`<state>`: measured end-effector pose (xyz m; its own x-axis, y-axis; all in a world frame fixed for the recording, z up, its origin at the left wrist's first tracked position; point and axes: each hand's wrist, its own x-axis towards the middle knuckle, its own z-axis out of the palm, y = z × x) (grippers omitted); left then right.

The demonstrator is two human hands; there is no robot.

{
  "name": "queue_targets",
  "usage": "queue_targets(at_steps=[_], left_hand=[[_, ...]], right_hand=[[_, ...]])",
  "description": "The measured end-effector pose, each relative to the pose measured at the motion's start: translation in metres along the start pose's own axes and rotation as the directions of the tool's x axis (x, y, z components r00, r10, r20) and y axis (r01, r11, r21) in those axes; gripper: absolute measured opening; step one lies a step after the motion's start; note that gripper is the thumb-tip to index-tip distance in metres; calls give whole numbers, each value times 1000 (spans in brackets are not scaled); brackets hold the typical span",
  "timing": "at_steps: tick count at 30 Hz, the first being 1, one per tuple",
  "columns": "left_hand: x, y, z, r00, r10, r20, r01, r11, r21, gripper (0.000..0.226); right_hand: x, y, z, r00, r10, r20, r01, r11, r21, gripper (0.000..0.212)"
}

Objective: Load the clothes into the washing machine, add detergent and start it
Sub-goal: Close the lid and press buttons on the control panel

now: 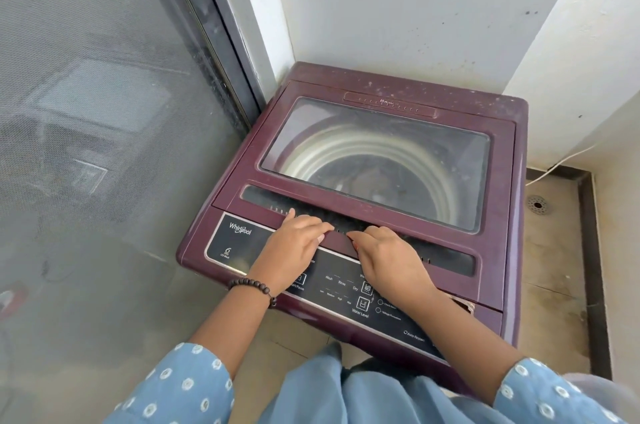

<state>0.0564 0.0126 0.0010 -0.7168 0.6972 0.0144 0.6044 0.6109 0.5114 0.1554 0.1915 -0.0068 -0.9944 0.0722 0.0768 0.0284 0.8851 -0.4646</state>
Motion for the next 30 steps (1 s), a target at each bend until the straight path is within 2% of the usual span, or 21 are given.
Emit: queue_targets(at_steps=[8,11,14,17,21,24,30], left_hand=[[-1,3,-9,999,-4,47,9,995,-102,31],[-2,0,-29,994,-86,74,106,941,-321,27],[-2,-12,-47,981,-136,139,191,807,-558,32],[0,-26,-52,980,-87,179,187,704,-686,47],[3,-40,-53,973,28,227,151,666,-731,52],[4,-48,-55,962,119,248,118,637,-762,48],[3,-58,-49,930,230,285,99,592,-800,48]], right_hand=[[-1,-1,-4,1000,5,-20,-4,998,56,30],[-3,-4,-7,1000,26,-15,-25,998,61,30],[-3,-7,-6,998,50,-48,-47,997,62,30],[-7,-18,1,979,122,-166,-100,986,133,31],[-9,-52,13,953,187,-238,-124,959,256,25],[-5,-77,21,945,244,-220,-160,927,338,33],[8,-110,41,970,227,-88,-176,904,389,71]])
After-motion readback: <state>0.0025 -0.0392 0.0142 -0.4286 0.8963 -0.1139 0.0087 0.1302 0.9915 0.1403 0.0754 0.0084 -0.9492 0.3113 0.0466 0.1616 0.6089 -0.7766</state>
